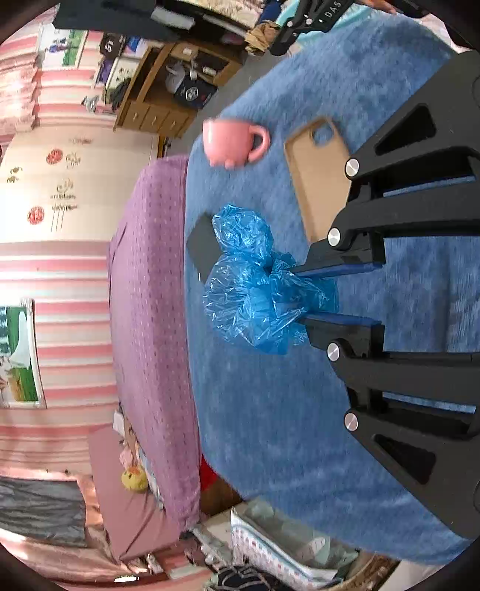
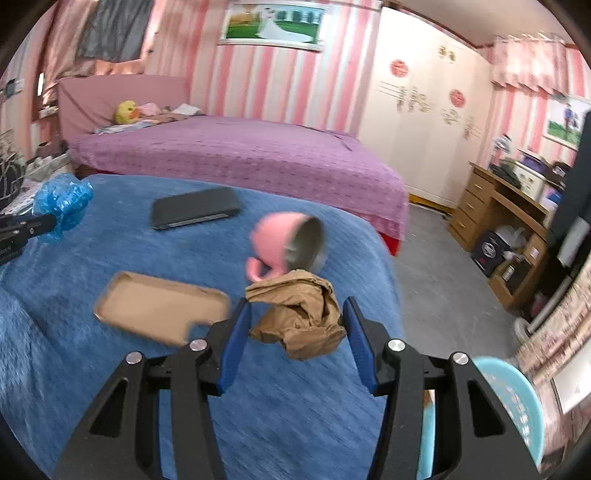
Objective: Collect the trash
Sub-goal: 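Carry the blue bag and brown item in both tools over the blue basket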
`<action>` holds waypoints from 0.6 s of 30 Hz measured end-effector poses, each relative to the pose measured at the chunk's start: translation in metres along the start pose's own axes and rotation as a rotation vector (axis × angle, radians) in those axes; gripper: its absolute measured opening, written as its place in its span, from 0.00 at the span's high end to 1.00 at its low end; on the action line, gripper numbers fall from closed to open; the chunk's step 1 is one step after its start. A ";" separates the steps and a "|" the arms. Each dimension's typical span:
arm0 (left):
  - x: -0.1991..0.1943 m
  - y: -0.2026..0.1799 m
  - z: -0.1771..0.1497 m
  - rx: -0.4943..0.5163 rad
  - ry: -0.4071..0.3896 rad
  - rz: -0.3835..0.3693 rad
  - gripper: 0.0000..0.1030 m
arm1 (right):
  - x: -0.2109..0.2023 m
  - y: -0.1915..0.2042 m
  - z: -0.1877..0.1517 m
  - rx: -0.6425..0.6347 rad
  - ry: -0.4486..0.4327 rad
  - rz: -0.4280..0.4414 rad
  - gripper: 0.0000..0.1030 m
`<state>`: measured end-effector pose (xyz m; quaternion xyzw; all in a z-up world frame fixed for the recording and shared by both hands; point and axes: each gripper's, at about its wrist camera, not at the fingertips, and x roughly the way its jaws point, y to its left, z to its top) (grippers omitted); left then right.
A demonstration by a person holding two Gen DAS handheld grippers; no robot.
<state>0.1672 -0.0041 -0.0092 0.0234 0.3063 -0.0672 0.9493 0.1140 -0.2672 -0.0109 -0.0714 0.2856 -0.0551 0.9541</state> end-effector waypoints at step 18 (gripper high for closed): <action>-0.001 -0.076 -0.017 0.034 0.013 -0.084 0.84 | 0.011 -0.066 -0.045 0.101 0.017 -0.035 0.51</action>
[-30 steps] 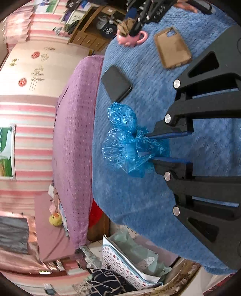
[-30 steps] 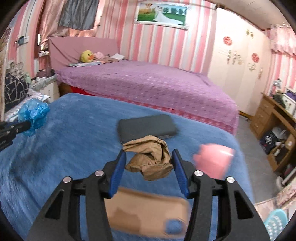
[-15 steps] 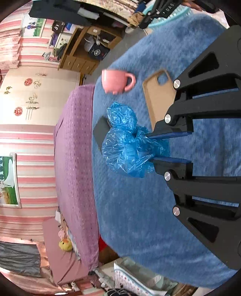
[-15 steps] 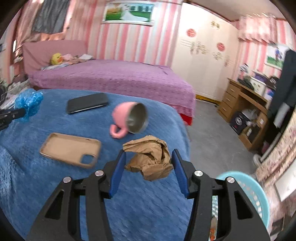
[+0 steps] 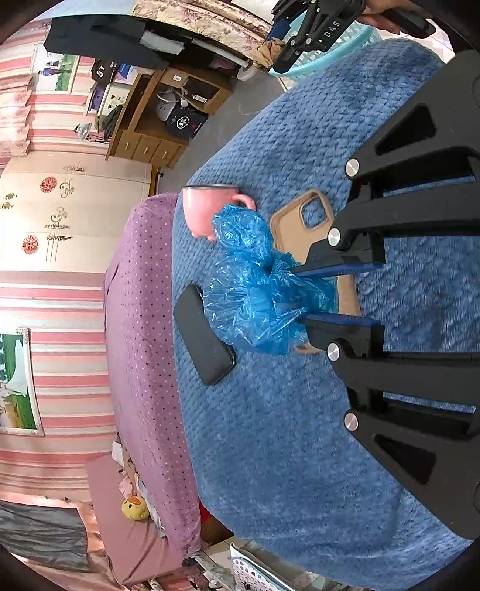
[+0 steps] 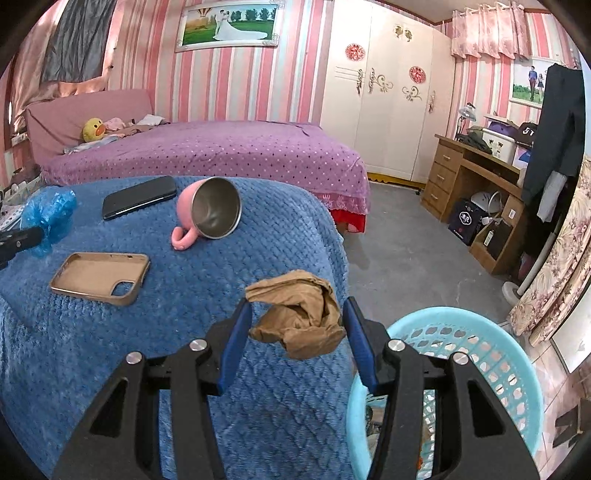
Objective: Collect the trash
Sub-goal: 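Carry the blue bag and brown item in both tools over the blue basket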
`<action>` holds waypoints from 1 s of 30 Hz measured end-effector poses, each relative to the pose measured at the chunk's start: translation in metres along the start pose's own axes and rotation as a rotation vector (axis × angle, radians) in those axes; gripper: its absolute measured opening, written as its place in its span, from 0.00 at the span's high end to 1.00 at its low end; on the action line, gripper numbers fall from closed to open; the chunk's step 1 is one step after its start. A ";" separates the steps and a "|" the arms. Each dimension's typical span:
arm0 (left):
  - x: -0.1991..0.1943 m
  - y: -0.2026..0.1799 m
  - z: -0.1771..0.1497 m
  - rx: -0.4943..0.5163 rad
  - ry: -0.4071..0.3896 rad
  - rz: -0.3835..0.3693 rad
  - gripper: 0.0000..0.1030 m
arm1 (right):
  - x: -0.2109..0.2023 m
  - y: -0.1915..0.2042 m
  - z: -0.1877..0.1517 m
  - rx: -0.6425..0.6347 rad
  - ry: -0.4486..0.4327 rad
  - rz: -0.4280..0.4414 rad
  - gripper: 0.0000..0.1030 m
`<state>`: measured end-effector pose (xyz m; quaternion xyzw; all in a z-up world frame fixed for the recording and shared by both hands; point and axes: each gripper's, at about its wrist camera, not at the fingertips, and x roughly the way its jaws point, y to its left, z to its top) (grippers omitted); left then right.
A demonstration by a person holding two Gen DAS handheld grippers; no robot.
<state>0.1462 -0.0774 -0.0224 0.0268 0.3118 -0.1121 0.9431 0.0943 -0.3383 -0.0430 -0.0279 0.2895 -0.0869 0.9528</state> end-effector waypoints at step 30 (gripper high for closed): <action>0.006 -0.165 -0.018 0.086 0.008 -0.157 0.84 | -0.029 -0.160 -0.029 0.139 0.004 -0.189 0.50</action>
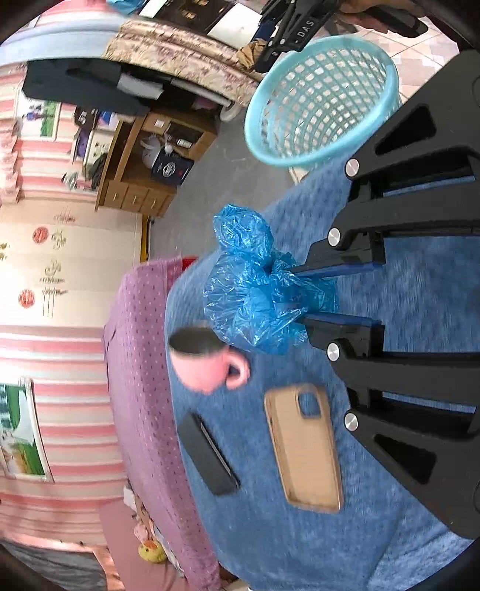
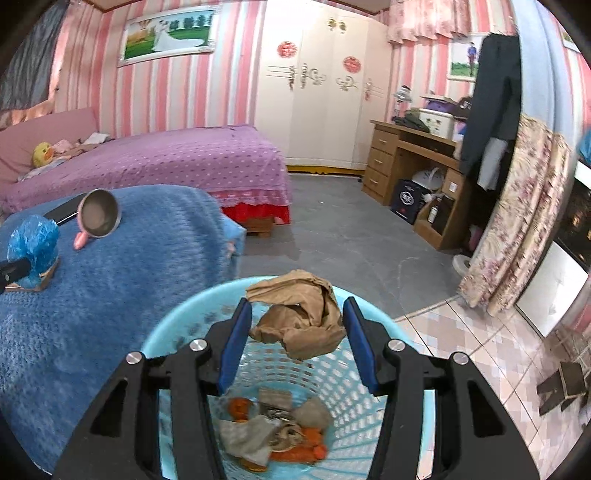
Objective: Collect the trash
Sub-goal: 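Carry the blue bag and brown item in both tools over the blue basket, then open the left tool to drop the bag while the right tool drops the brown item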
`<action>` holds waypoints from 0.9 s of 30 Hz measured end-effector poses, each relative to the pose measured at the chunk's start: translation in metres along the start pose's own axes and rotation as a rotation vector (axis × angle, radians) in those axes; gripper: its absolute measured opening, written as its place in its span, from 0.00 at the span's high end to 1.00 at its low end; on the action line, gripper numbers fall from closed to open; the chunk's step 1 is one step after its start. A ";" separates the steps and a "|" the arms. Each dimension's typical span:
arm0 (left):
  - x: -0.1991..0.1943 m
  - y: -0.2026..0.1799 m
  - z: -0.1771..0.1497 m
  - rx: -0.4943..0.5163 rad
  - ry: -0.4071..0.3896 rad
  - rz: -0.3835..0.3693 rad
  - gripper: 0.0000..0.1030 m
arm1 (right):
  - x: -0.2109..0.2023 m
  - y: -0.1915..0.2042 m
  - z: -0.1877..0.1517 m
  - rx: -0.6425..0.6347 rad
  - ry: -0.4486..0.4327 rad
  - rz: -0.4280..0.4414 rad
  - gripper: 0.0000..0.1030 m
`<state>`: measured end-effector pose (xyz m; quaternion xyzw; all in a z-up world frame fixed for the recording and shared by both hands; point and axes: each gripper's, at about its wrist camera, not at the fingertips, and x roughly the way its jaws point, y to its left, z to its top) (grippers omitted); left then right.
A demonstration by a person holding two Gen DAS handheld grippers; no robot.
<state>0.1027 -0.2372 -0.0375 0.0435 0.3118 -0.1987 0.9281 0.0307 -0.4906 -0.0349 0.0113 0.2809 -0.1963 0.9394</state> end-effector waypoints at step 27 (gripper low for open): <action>0.024 -0.156 0.005 0.197 -0.066 -0.154 0.21 | 0.005 -0.068 -0.021 0.111 0.017 -0.050 0.51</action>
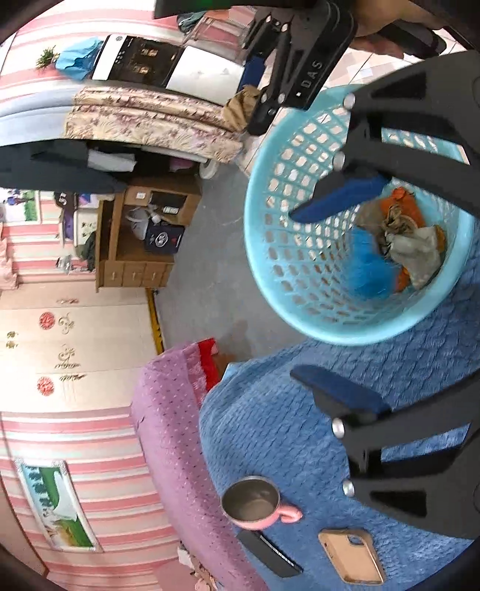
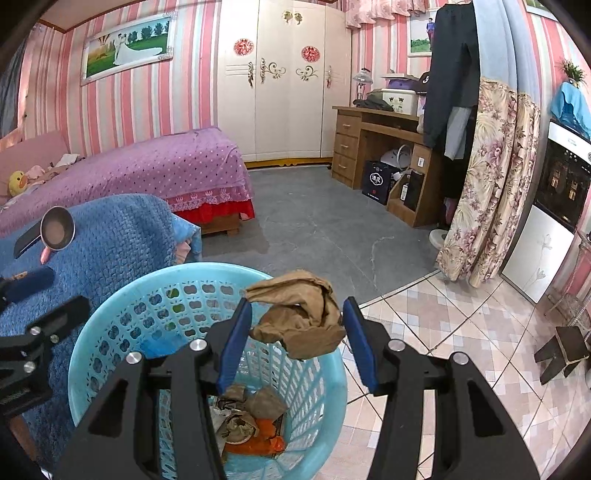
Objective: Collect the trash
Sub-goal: 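Open the left tool to drop the bag while the right tool drops the brown item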
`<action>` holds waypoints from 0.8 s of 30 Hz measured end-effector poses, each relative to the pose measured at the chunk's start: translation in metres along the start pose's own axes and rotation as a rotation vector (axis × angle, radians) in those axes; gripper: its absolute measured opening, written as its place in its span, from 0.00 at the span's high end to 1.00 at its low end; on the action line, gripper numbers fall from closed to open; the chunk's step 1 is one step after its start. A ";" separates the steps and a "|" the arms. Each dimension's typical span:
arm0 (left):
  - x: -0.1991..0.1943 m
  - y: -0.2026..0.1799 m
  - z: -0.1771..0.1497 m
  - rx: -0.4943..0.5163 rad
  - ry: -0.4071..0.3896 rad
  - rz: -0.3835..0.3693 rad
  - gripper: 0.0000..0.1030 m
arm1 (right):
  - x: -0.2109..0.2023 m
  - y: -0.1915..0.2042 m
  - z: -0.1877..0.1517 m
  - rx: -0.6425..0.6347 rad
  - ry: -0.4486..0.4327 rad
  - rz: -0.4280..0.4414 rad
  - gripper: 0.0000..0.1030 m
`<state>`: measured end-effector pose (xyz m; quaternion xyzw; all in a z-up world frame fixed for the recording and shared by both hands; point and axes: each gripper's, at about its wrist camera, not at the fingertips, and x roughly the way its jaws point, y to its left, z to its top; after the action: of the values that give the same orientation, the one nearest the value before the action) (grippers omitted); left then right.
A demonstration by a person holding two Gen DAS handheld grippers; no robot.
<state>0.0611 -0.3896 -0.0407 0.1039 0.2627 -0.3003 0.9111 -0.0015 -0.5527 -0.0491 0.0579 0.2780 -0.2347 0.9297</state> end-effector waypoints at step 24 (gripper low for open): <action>-0.093 0.126 -0.021 -0.172 -0.079 0.235 0.05 | -0.007 0.044 0.003 0.016 -0.003 0.044 0.05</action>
<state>0.0645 -0.2363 -0.0040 0.0436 0.2373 -0.1719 0.9551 0.0149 -0.5116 -0.0438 0.0712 0.2731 -0.2163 0.9346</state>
